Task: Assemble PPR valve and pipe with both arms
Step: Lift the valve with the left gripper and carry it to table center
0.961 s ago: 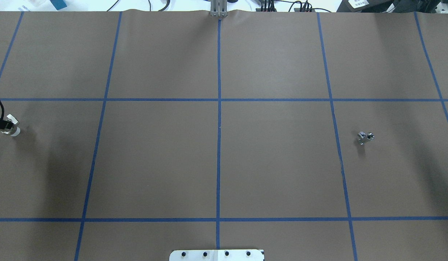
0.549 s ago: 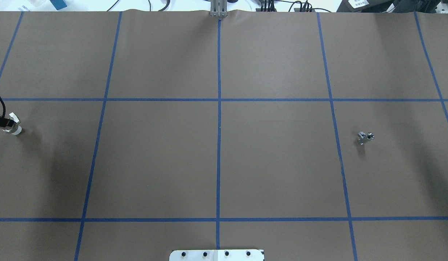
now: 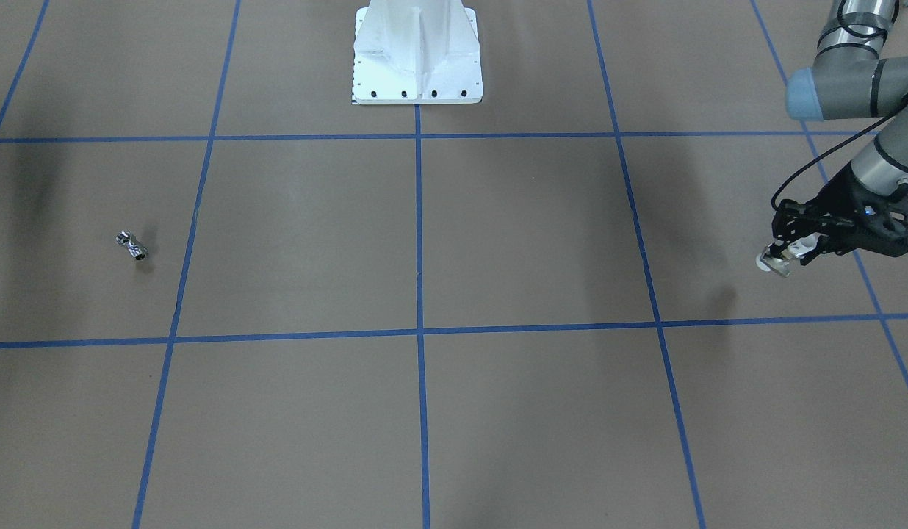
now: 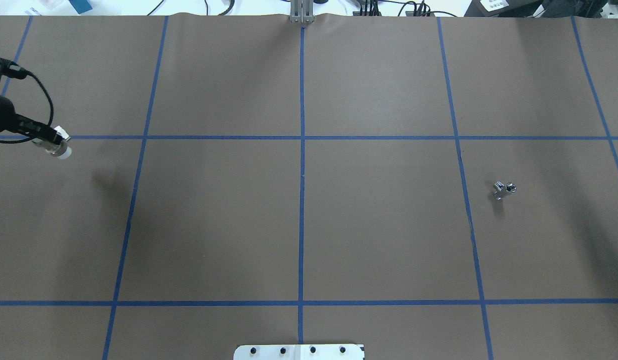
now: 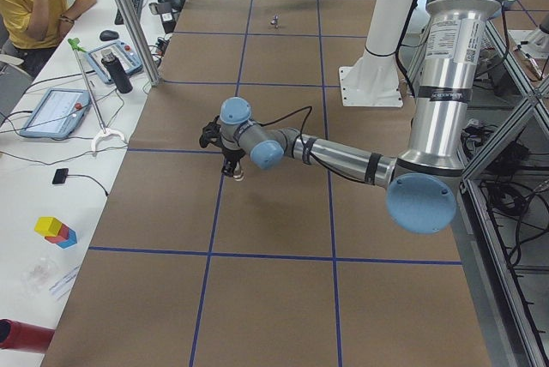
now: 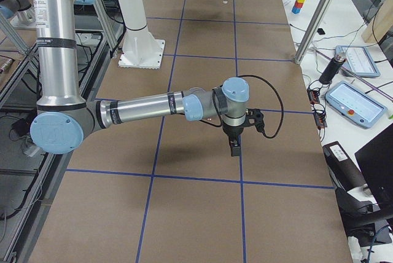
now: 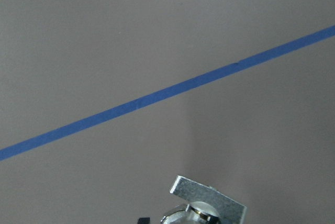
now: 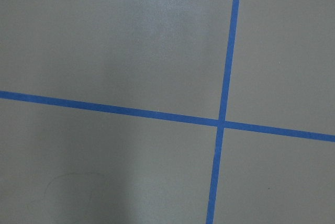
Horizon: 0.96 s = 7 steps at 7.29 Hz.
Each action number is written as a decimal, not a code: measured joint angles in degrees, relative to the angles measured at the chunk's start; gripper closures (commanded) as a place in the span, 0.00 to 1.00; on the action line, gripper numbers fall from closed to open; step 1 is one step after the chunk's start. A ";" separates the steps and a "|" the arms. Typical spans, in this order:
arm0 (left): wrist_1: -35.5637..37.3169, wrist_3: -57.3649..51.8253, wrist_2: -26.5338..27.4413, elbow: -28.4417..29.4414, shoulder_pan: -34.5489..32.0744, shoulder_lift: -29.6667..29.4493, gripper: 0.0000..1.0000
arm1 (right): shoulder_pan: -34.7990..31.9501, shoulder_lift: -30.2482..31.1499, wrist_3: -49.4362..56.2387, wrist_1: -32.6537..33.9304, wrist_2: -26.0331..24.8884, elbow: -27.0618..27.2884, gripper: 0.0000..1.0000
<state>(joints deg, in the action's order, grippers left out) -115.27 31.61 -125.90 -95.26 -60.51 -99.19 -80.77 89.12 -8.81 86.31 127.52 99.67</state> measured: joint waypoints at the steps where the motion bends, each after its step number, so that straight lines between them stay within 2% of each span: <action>1: 3.62 5.67 2.00 -0.18 2.69 -4.80 1.00 | 0.03 0.00 -0.04 0.00 0.01 0.00 0.00; 5: 17.84 35.57 13.53 0.20 17.74 -23.01 1.00 | 0.05 0.00 -0.07 0.00 -0.04 -0.03 0.00; 7: 22.55 48.24 19.32 2.90 24.36 -31.82 1.00 | 0.06 0.00 -0.18 -0.01 -0.07 -0.02 0.00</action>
<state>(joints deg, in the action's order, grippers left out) -92.72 79.85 -106.58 -92.36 -36.15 -131.01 -80.71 89.12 -8.99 86.31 127.45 99.65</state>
